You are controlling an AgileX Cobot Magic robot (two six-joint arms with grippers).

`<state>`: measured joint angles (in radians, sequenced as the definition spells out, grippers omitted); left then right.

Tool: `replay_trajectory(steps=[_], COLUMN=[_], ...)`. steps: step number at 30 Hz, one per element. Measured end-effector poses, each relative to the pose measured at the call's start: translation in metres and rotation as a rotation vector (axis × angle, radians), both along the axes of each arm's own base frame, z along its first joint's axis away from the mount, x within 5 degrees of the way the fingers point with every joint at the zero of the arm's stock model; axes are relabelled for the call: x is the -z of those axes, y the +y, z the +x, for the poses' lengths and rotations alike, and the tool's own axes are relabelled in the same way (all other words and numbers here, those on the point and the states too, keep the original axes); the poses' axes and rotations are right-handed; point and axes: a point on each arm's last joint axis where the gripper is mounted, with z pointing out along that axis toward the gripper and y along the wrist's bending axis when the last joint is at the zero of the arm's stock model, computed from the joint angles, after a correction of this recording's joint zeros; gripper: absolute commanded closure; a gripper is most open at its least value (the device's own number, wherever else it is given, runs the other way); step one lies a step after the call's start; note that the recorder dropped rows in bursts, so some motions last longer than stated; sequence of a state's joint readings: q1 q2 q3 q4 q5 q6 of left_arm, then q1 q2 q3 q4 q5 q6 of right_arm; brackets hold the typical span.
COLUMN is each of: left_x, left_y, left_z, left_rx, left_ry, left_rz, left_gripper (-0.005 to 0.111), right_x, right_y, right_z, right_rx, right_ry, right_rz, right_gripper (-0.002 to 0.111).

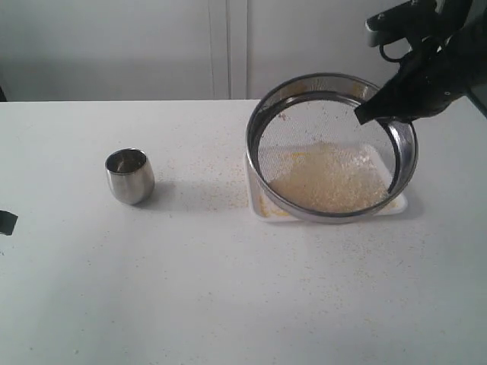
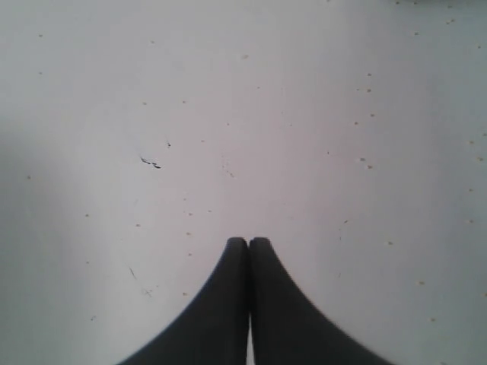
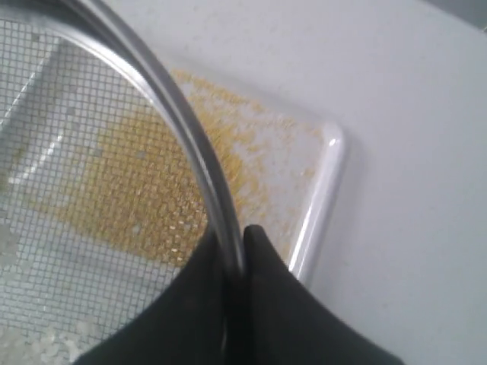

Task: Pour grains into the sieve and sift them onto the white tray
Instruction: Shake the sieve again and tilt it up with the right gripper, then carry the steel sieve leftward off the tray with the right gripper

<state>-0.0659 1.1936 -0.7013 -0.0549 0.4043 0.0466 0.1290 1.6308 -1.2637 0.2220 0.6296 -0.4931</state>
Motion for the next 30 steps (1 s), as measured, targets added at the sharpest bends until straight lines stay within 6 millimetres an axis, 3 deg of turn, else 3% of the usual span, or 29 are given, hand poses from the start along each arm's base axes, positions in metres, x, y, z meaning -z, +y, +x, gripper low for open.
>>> replay_trajectory(steps=[4,12,20,30], left_x=[0.000,0.000,0.000,0.000], left_y=[0.000,0.000,0.000,0.000], left_z=[0.000,0.000,0.000,0.000], left_rx=[0.000,0.000,0.000,0.000], left_ry=[0.000,0.000,0.000,0.000], left_rz=[0.000,0.000,0.000,0.000], left_gripper=[0.107,0.107,0.107,0.107], right_x=[0.005,0.005,0.006,0.028], right_y=[0.009,0.053,0.083,0.124], right_z=[-0.010,-0.028,-0.041,-0.043], right_rx=[-0.079,-0.231,-0.315,-0.379], right_ry=[0.096,0.148,0.185,0.284], right_rz=[-0.029,-0.038,-0.006,0.015], right_gripper=[0.108,0.108,0.108,0.108])
